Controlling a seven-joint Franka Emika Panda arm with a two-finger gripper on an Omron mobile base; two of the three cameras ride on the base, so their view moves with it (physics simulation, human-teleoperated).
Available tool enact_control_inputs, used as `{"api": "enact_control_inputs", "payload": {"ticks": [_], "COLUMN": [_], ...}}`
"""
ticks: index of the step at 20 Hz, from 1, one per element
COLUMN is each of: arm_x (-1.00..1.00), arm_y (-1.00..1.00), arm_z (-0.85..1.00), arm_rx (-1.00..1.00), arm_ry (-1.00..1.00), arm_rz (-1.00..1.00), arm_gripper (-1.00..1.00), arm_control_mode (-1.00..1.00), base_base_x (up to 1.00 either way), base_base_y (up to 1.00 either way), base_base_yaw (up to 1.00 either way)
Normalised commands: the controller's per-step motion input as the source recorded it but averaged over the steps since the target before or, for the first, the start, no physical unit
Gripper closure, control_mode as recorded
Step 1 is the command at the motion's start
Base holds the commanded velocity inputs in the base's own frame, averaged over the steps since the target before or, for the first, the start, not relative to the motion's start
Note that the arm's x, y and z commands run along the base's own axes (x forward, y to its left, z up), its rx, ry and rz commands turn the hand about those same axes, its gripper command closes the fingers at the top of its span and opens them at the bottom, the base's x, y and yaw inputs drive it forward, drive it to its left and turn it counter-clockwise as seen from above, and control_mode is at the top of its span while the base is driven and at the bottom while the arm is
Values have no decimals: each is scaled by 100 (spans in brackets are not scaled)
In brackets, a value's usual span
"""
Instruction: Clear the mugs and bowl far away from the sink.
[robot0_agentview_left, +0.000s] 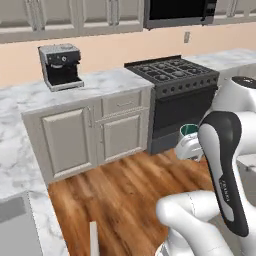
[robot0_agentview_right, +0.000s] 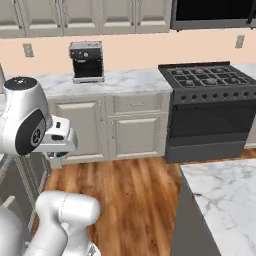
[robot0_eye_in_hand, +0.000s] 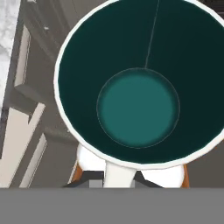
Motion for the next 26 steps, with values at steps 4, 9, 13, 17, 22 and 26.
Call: {"api": "enact_control_inputs", "payload": {"ticks": [4, 9, 13, 17, 22, 26], "arm_x": [0, 0, 0, 0, 0, 0], "arm_y": [0, 0, 0, 0, 0, 0], "arm_z": [0, 0, 0, 0, 0, 0], "arm_rx": [0, 0, 0, 0, 0, 0], "arm_ry": [0, 0, 0, 0, 0, 0], "arm_rz": [0, 0, 0, 0, 0, 0], "arm_gripper": [100, 100, 100, 100, 100, 100], "arm_control_mode": [100, 100, 100, 100, 100, 100], "base_base_x": [0, 0, 0, 0, 71, 100], "base_base_y": [0, 0, 0, 0, -2, 0], "base_base_yaw": [-100, -100, -100, -100, -51, -13]}}
